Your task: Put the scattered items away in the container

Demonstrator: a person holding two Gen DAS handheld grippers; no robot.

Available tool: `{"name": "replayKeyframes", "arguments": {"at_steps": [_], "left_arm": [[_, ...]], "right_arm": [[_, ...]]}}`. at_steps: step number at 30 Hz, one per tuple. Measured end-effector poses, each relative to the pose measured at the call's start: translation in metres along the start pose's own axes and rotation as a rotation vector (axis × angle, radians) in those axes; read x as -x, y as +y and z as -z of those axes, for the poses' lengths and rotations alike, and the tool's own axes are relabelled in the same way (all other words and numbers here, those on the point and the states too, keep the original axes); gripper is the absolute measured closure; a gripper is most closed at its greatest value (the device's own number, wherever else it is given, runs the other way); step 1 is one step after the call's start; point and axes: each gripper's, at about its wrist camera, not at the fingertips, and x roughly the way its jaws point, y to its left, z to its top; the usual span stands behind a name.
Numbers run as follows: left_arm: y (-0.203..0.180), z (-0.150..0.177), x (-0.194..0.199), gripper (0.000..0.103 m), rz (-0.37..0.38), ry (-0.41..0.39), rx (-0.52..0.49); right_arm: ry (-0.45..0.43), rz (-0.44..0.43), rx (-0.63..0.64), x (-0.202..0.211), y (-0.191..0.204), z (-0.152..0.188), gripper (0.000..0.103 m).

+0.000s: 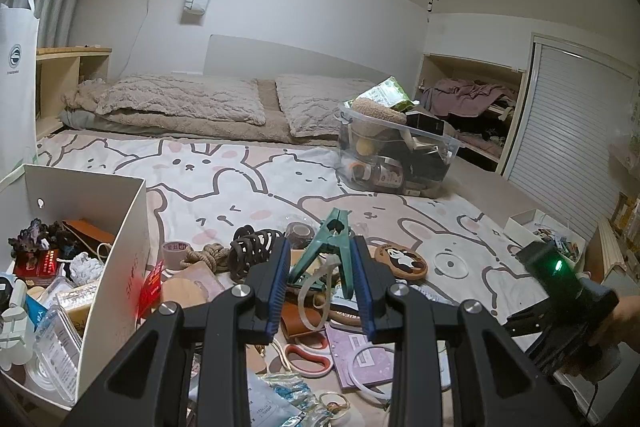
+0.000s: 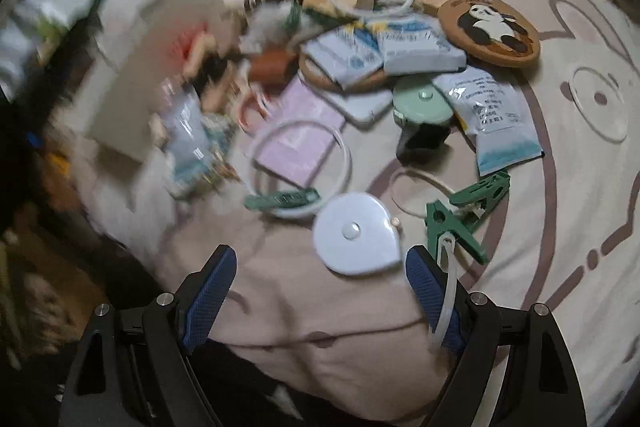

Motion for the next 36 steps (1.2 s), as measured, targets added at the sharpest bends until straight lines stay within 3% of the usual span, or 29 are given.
{"name": "replayKeyframes", "arguments": {"at_steps": [2, 8, 23, 32, 36], "left_arm": [[0.000, 0.000, 0.000, 0.073, 0.002, 0.000, -0.001], [0.002, -0.001, 0.003, 0.073, 0.001, -0.010, 0.003], [0.011, -0.004, 0.010, 0.073, -0.031, -0.032, 0.018], [0.015, -0.003, 0.009, 0.073, -0.030, -0.027, 0.025], [0.014, -0.002, 0.007, 0.073, -0.029, -0.023, 0.021]], "right_arm": [[-0.029, -0.023, -0.027, 0.009, -0.003, -0.002, 0.016], [-0.066, 0.020, -0.002, 0.027, 0.011, -0.018, 0.016], [0.019, 0.098, 0.133, -0.014, 0.047, -0.062, 0.016], [0.012, 0.157, 0.106, -0.021, 0.020, -0.051, 0.016], [-0.090, 0.226, 0.137, -0.018, 0.012, -0.030, 0.016]]}}
